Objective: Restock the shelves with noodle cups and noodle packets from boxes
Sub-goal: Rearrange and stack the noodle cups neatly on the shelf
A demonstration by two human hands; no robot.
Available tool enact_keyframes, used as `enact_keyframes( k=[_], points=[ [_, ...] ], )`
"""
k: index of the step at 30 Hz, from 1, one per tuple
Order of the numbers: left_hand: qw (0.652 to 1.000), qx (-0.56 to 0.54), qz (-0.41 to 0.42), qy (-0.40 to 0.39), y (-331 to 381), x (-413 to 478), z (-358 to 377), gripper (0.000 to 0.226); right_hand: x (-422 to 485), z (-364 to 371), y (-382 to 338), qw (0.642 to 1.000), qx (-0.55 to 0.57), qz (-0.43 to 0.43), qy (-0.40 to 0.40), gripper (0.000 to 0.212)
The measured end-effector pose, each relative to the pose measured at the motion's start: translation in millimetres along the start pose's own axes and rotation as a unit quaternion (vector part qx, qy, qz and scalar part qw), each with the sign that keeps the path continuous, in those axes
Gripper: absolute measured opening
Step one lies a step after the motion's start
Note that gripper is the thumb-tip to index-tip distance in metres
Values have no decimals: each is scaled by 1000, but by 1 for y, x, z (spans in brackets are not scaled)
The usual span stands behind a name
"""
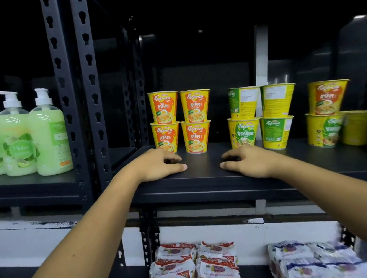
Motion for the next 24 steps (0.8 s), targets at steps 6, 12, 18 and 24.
enact_keyframes(
  k=[6,12,18,24],
  points=[
    [1000,-4,27,-8,19,-1,3,60,-25,-17,37,998,-35,13,-42,63],
    [994,-7,102,-23,86,17,34,58,-35,-40,86,994,-68,50,-68,69],
    [988,41,142,-40,159,51,78,62,-30,-56,139,992,-70,73,-74,76],
    [997,41,63,13,175,93,81,50,-29,-52,159,997,-3,63,-46,66]
  ],
)
Point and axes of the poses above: each hand's wrist, its own x-axis towards the middle knuckle, its own z-axis out of the palm, y = z × x, the point moved 6 cm from there along x, towards the middle knuckle, and after that the axes turned 13 degrees about y, right-handed, at the moved point
